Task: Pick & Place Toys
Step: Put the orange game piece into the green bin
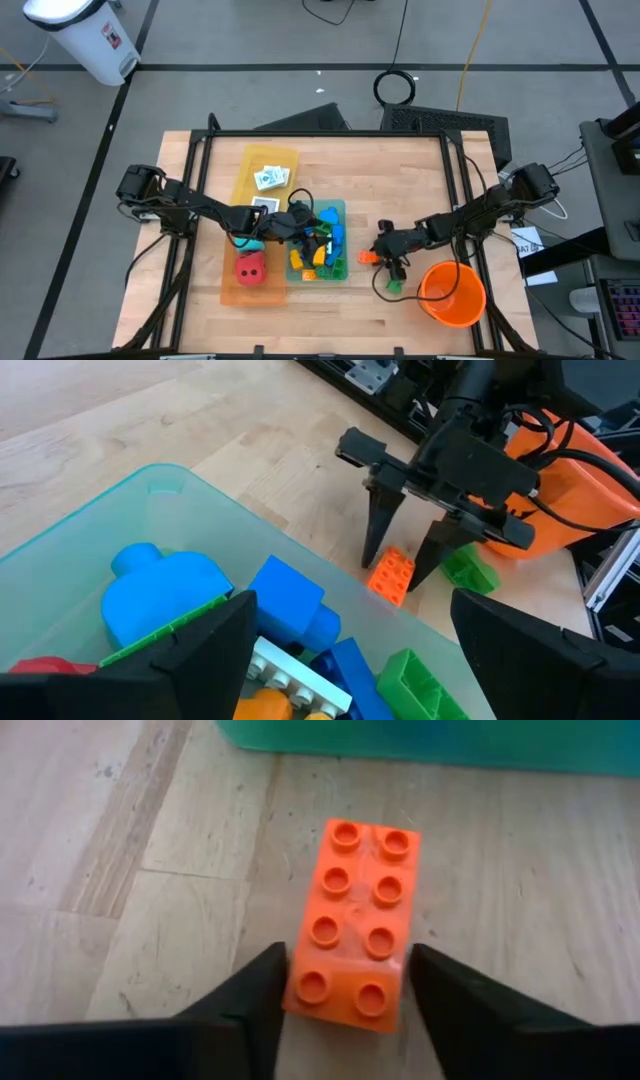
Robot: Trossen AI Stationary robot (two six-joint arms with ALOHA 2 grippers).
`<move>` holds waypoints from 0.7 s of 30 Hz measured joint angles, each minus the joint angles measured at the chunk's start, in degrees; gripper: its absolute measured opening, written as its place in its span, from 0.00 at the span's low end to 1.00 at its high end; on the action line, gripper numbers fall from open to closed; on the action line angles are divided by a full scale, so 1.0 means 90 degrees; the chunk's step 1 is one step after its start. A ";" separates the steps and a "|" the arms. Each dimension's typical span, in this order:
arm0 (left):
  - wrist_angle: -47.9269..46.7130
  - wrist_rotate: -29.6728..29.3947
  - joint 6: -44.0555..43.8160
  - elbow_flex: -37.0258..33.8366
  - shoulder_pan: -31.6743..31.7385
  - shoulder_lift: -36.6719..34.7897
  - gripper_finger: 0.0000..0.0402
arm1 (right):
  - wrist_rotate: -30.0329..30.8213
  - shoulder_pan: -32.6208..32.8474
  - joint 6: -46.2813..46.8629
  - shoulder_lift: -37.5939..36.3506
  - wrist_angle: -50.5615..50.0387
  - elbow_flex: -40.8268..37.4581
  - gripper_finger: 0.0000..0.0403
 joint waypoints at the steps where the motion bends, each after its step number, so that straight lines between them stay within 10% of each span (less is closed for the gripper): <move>1: 0.0000 0.0000 0.0000 0.0000 0.0000 0.0000 0.84 | -0.0002 -0.0004 -0.0013 0.0000 -0.0003 0.0000 0.42; 6: 0.0010 -0.0002 -0.0004 0.0000 0.0000 0.0000 0.84 | -0.0010 -0.0005 -0.0451 -0.0116 -0.0113 -0.0007 0.23; 12: 0.0278 -0.0088 -0.0216 0.0000 -0.0011 0.0000 0.84 | 0.0213 0.0041 -0.1104 -0.1027 -0.0561 -0.0029 0.22; 21: 0.1384 -0.0553 -0.0107 0.0012 -0.0167 0.0169 0.84 | 0.3475 0.1085 -0.2794 -0.1979 0.0508 -0.0022 0.22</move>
